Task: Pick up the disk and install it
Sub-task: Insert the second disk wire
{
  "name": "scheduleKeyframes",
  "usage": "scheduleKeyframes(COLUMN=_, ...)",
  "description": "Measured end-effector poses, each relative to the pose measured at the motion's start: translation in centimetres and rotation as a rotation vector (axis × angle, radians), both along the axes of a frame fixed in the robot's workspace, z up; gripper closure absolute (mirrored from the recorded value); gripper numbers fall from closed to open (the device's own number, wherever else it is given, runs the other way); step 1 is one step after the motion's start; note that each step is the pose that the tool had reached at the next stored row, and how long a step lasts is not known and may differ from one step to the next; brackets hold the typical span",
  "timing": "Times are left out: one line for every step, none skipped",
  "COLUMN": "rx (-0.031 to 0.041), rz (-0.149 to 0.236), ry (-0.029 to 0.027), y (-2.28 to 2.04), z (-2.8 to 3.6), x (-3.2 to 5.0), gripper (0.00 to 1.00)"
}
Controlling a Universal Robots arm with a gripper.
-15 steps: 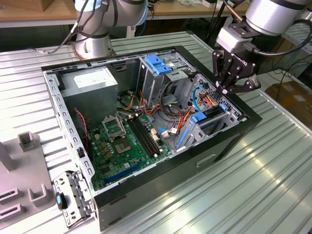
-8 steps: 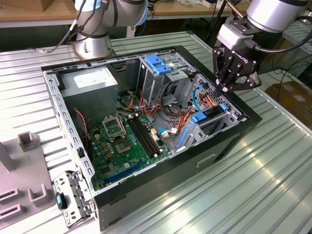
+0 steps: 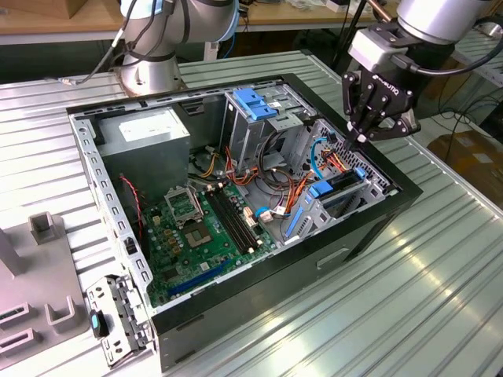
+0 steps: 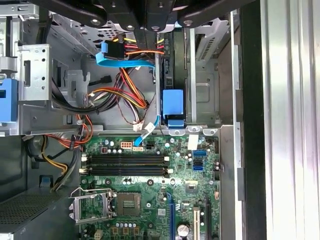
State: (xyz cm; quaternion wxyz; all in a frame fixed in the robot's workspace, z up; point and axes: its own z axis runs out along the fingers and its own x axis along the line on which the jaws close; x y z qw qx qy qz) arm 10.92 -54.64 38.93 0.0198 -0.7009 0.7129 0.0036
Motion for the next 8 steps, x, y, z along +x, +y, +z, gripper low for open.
scheduleKeyframes(rx=0.0001, rz=0.0, ry=0.0, y=0.05, z=0.01, x=-0.07, gripper=0.89)
scheduleKeyframes(rx=0.0014, rz=0.0, ry=0.0001, y=0.09, z=0.0, x=-0.22, gripper=0.89)
scheduleKeyframes(rx=0.0021, rz=0.0, ry=0.0003, y=0.13, z=0.0, x=-0.38, gripper=0.89)
scheduleKeyframes(rx=0.0029, rz=0.0, ry=0.0009, y=0.15, z=0.01, x=-0.46, gripper=0.89)
scheduleKeyframes(rx=0.0044, rz=0.0, ry=0.0014, y=0.17, z=0.01, x=-0.52, gripper=0.89)
scheduleKeyframes(rx=0.0062, rz=0.0, ry=0.0016, y=0.2, z=0.01, x=-0.6, gripper=0.89)
scheduleKeyframes(rx=0.0077, rz=0.0, ry=0.0018, y=0.27, z=0.0, x=-0.72, gripper=0.89)
scheduleKeyframes(rx=0.0076, rz=0.0, ry=0.0019, y=0.37, z=0.04, x=-0.82, gripper=0.89)
